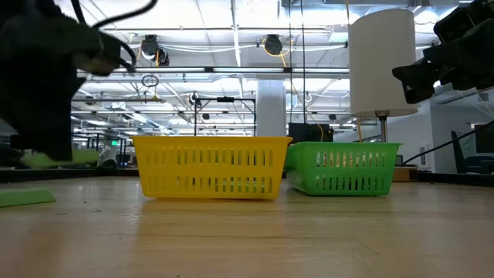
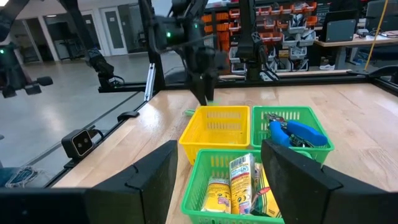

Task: Pick & Place School Supplies
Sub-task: Put the green eraser into the yellow bin

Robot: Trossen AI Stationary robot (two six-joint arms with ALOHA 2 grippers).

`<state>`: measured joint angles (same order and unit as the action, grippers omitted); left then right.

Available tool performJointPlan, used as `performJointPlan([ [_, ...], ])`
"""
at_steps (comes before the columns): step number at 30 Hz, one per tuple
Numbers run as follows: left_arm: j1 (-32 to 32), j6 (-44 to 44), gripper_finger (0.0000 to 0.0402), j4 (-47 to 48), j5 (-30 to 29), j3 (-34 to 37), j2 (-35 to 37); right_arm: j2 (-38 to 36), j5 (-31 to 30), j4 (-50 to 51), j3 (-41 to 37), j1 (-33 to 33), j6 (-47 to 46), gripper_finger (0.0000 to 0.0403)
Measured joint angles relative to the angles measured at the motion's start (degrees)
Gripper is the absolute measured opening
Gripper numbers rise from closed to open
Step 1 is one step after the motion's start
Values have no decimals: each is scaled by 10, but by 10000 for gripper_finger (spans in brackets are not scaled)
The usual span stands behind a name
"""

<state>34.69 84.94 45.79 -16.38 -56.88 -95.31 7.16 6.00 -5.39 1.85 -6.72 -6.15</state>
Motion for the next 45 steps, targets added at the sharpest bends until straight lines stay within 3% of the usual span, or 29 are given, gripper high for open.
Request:
performJointPlan([
  [9, -1, -40, 89, 6, -58, 0, 69, 0, 0, 0, 0, 0, 0, 226],
  [16, -5, -94, 77, 6, -138, -1, 106, 0, 0, 0, 0, 0, 0, 226],
  [23, -31, -156, 73, 6, -166, 4, 110, 0, 0, 0, 0, 0, 0, 226],
  [30, -68, -184, 75, -3, -167, 59, 126, 0, 0, 0, 0, 0, 0, 226],
  [40, -89, -236, 68, -292, -160, 293, 301, 0, 0, 0, 0, 0, 0, 226],
  [45, -89, -338, 72, -524, -187, 400, 386, 0, 0, 0, 0, 0, 0, 226],
])
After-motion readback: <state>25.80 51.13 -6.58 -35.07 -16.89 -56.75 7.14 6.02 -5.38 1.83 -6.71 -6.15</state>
